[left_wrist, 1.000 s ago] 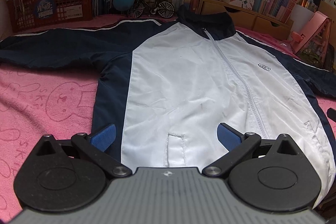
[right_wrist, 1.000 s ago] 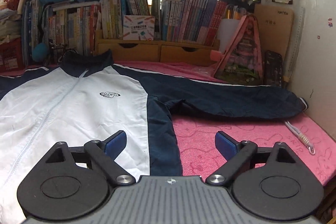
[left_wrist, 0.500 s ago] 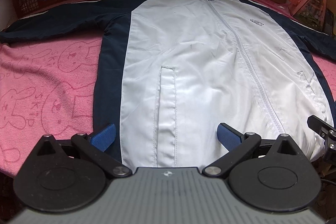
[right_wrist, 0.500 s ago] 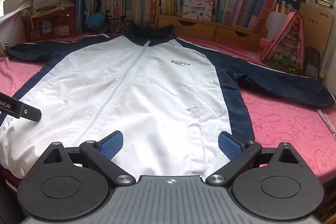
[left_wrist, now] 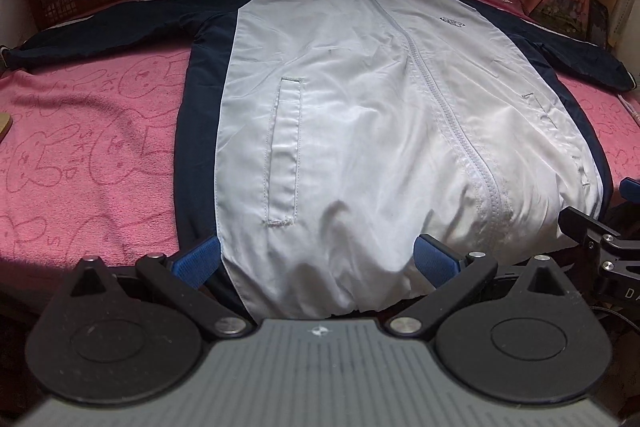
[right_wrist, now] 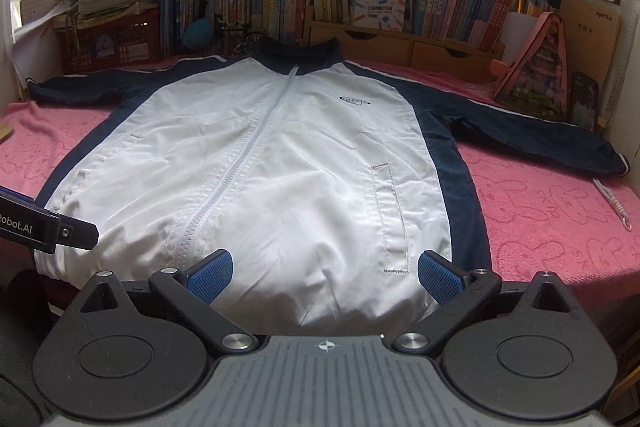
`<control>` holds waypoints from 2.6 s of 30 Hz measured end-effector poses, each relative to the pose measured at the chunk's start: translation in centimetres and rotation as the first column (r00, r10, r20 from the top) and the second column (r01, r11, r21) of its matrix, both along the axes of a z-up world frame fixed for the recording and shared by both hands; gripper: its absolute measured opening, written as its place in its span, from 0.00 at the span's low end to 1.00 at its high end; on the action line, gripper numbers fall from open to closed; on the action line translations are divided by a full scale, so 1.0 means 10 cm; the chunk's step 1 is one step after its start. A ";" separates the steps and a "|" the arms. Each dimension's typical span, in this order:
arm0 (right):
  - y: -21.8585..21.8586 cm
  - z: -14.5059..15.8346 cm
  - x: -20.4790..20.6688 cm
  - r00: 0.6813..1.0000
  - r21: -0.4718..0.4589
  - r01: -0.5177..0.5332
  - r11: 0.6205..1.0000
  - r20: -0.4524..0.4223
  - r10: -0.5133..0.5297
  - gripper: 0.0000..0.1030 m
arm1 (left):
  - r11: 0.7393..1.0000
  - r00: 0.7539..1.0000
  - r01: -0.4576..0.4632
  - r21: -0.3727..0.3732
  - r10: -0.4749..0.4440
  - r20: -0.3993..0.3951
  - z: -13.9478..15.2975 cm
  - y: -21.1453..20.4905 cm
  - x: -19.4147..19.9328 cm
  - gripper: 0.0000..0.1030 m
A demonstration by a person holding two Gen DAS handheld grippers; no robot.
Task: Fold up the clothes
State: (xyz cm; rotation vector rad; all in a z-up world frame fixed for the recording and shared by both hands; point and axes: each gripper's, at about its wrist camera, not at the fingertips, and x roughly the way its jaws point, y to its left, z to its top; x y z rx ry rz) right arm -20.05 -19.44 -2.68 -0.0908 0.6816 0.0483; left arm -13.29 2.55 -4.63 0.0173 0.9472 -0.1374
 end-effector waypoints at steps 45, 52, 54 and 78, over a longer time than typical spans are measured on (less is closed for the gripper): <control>-0.07 -0.17 -0.21 0.998 -0.011 0.000 1.000 -0.067 -0.001 0.98 | 0.998 0.998 0.048 0.039 -0.046 -0.052 -0.18 -0.18 -0.17 1.00; -0.07 -0.13 -0.21 0.995 0.069 -0.065 0.995 -0.076 0.071 0.98 | 0.998 0.997 0.049 0.032 -0.047 -0.058 -0.19 -0.18 -0.17 1.00; -0.06 -0.12 -0.21 0.995 0.060 -0.069 0.996 -0.074 0.073 0.98 | 0.998 0.997 0.050 0.032 -0.048 -0.061 -0.20 -0.18 -0.17 1.00; -0.55 0.04 -0.08 0.990 0.117 0.069 0.991 0.113 -0.082 0.99 | 0.995 0.994 0.100 0.007 -0.100 0.036 0.11 -0.07 0.14 1.00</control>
